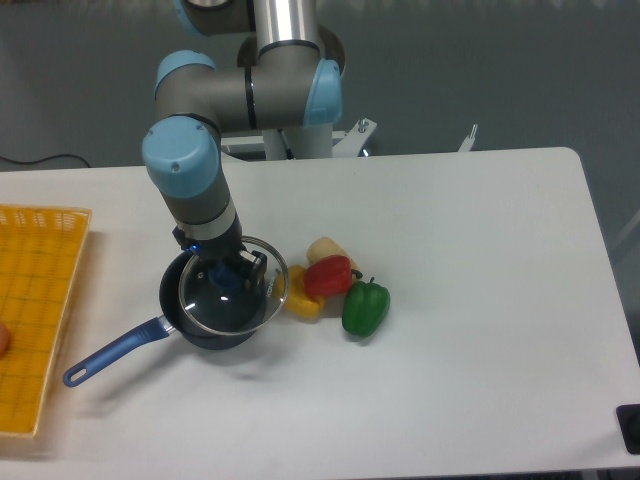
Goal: Place the lid on the table
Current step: 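Hold the glass lid by its knob above the dark saucepan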
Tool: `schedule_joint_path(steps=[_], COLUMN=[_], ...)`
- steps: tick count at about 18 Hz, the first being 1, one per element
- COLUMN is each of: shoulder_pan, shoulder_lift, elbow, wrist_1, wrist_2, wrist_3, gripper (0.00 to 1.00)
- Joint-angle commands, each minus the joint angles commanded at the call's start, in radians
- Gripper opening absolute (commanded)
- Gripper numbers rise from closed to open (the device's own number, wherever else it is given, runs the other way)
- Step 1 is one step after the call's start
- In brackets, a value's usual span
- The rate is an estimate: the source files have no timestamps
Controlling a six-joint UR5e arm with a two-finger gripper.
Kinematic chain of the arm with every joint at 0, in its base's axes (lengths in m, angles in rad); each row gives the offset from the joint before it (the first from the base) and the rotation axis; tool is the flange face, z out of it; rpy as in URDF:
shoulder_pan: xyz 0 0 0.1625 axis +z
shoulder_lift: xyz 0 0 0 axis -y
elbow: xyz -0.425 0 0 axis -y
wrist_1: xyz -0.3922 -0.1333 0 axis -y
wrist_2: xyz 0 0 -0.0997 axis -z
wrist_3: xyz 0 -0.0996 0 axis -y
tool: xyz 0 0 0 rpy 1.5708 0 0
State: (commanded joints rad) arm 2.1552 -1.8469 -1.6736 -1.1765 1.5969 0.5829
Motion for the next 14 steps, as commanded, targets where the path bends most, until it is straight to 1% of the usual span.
schedule_joint_path(steps=[5,7,14], shoulder_pan=[0.008,0.008,0.003], shoulder_lift=[0.0,0.0,-0.002], elbow=[0.0,0.002,-0.002], wrist_1=[-0.003,-0.011,-0.011], wrist_2=[-0.02,-0.018,-0.011], wrist_3=[-0.002,0.0,0.0], gripper=[0.46,0.46,0.46])
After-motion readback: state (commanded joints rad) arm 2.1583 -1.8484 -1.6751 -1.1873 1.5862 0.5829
